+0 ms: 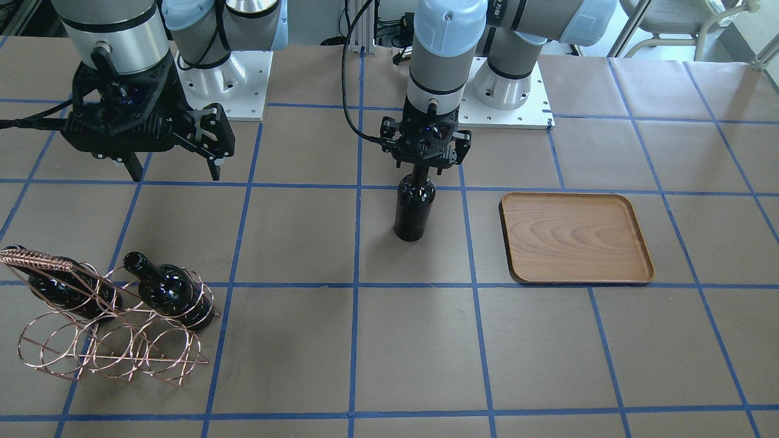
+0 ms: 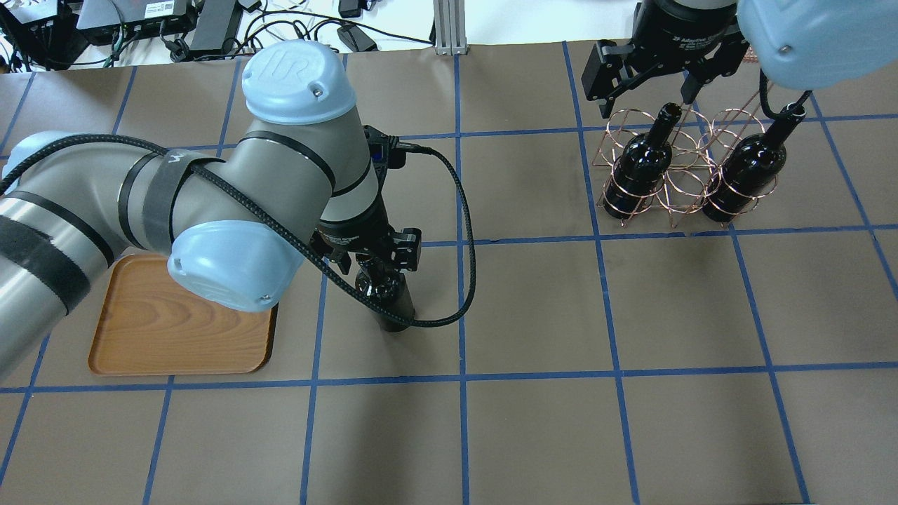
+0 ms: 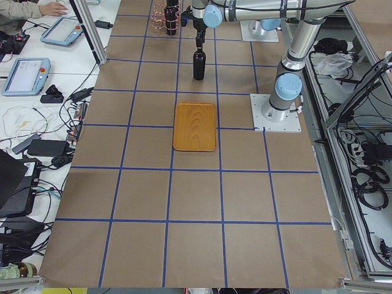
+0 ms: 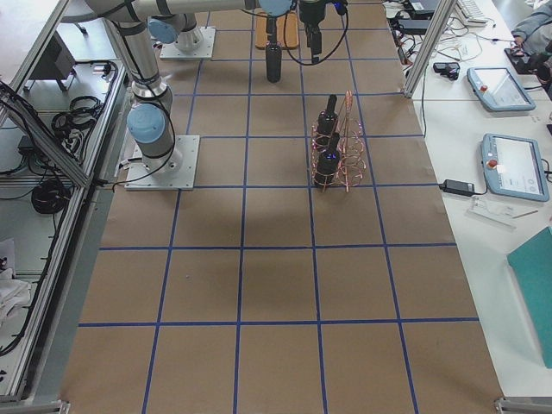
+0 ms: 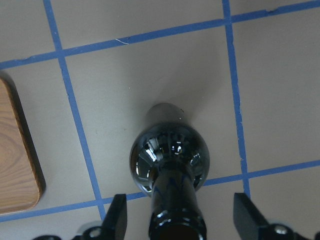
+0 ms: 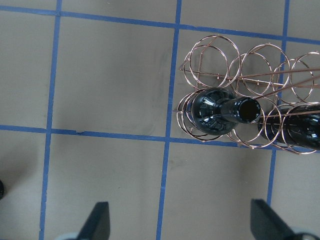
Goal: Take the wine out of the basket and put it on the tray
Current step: 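Grasp the standing bottle neck with the left gripper while the right gripper withdraws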
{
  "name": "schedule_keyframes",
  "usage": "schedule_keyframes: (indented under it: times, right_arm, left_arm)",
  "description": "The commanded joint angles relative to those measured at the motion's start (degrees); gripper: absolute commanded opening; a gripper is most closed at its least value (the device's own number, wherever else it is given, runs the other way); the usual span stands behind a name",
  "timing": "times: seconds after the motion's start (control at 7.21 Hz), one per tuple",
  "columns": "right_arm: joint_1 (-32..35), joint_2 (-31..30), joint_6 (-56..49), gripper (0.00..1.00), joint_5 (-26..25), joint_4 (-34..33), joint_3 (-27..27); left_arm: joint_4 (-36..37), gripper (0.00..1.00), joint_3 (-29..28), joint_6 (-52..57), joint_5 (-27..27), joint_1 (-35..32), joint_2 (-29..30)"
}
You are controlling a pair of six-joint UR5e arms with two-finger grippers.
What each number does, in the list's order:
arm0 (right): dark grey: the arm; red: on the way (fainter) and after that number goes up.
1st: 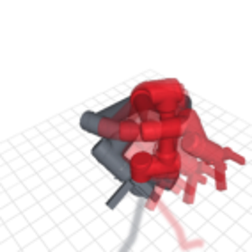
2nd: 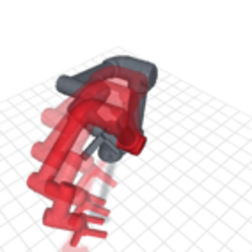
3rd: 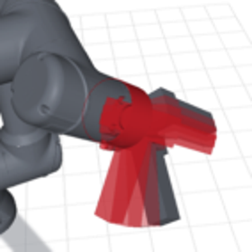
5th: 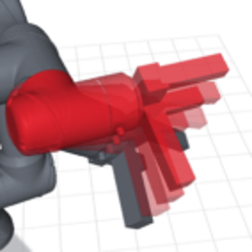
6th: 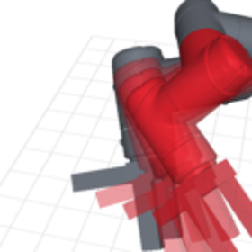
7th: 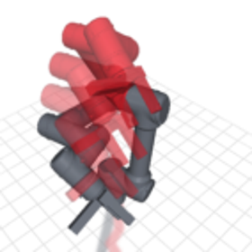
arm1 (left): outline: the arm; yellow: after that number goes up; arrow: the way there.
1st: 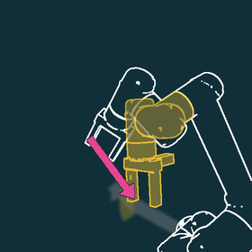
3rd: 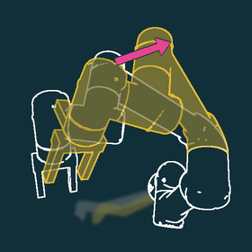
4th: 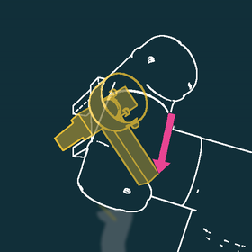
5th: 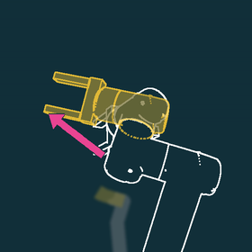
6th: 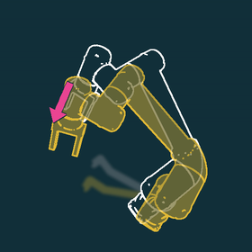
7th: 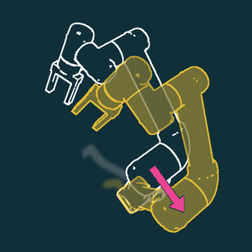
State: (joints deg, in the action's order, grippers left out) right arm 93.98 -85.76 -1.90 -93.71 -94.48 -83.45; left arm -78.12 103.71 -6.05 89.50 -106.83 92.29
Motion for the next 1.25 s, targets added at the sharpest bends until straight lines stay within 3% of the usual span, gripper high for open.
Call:
schedule_keyframes:
  times: [0.0,0.14,0.28,0.56,0.97,1.11]
  right_arm:
    - [-0.03,-0.02,0.06,1.00,0.28,0.08,-0.13]
    - [-0.03,-0.02,0.06,1.00,0.28,0.00,-0.22]
    - [-0.03,-0.10,0.23,1.00,0.28,-0.09,-0.14]
    - [-0.03,-1.33,0.15,1.00,1.42,0.00,-0.22]
    - [0.06,-1.33,-0.03,1.00,1.60,-0.18,-0.40]
    - [-0.03,-1.34,-0.12,1.00,1.51,-0.62,-0.40]
  left_arm:
    - [-0.36,0.68,0.00,0.25,-0.03,0.04,0.00]
    - [-0.36,0.66,0.00,0.42,-0.03,-0.04,0.00]
    - [-0.54,0.49,0.00,0.42,-0.03,-0.05,0.00]
    - [-1.68,0.00,0.00,0.42,0.06,0.04,0.00]
    - [-2.99,0.00,-1.57,0.42,1.28,0.74,-0.61]
    - [-5.70,0.00,-4.10,1.55,4.77,2.14,-0.53]
